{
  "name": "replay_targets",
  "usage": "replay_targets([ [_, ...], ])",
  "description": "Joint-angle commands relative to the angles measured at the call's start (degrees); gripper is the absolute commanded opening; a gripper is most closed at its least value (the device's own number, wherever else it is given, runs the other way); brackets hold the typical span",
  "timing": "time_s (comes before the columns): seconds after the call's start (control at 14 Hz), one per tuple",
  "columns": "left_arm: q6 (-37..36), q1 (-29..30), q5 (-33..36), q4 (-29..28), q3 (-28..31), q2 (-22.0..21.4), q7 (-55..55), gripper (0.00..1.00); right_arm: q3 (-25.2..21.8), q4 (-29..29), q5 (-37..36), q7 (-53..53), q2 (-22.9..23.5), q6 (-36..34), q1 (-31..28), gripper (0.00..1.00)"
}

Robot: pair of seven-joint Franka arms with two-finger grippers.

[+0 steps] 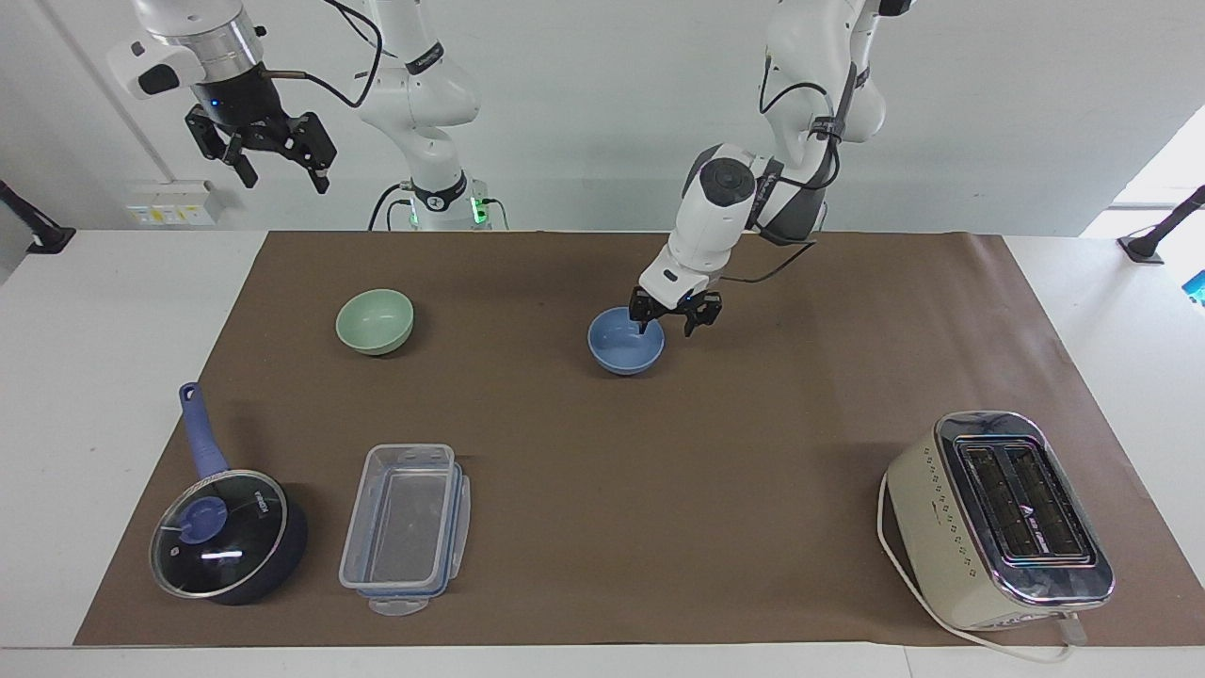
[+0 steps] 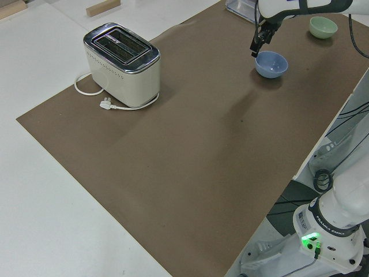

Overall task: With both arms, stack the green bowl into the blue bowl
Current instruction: 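Slide the blue bowl with the left gripper toward the table center, then release the blue bowl and withdraw the left gripper to rest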

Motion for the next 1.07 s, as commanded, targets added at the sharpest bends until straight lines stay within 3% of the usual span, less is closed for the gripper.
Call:
replay_targets([
  [0.0,-6.3,5.5,1.5,1.5,-0.1,-5.8,5.5,1.0,0.4,-2.6,0.1,1.0,-2.0,1.1,-0.7,1.0],
  [0.21,-14.0,11.3,1.5,10.2,-0.1,-5.0,13.2,1.0,0.4,-2.7,0.1,1.6,-2.0,1.4,-0.7,1.0],
  [0.64,-21.3,21.2,5.0,20.1,0.0,-4.6,24.5,1.0,0.4,-2.0,0.1,1.9,-1.8,0.8,-0.4,1.0],
  [1.0,-26.3,25.8,5.1,23.8,0.1,-4.0,30.0,1.0,0.4,-1.6,0.1,1.9,-1.9,1.2,-0.6,1.0],
])
